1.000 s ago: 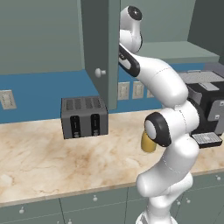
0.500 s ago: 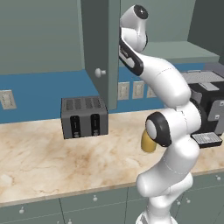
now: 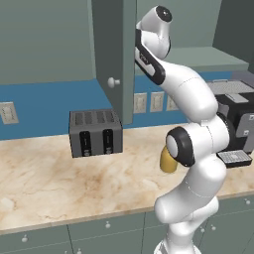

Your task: There is a tray on the dining counter. Grab the cup, mug, and pitcher and place them on the tray. The pitcher may be placed next to the tray if it cannot fit the tray.

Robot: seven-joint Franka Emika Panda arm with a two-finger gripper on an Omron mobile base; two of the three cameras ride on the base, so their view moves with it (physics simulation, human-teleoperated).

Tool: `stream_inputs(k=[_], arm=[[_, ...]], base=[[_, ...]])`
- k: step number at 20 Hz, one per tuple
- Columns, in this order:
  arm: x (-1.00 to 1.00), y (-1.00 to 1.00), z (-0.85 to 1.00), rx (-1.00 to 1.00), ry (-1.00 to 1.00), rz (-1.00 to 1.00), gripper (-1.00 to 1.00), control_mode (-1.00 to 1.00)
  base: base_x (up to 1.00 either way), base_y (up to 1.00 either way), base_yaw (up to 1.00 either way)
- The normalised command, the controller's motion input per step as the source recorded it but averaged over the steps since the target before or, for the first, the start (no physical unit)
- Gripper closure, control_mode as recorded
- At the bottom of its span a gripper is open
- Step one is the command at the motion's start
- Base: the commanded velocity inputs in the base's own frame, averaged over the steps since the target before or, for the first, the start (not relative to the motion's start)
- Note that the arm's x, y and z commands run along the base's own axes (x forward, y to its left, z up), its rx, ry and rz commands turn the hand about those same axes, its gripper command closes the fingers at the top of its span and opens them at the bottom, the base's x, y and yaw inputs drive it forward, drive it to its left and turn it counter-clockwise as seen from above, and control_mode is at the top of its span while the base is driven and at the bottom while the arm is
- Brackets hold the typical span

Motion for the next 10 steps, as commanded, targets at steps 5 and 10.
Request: stream_inputs(k=[5, 10], arm=[[0.00, 0.06, -0.09, 0.00, 0.00, 0.00, -1.00, -1.00], [0.03, 0.25, -0.11, 0.00, 0.00, 0.02, -1.00, -1.00]], base=[[0.00, 0.00, 0.00], [0.00, 0.00, 0.00]])
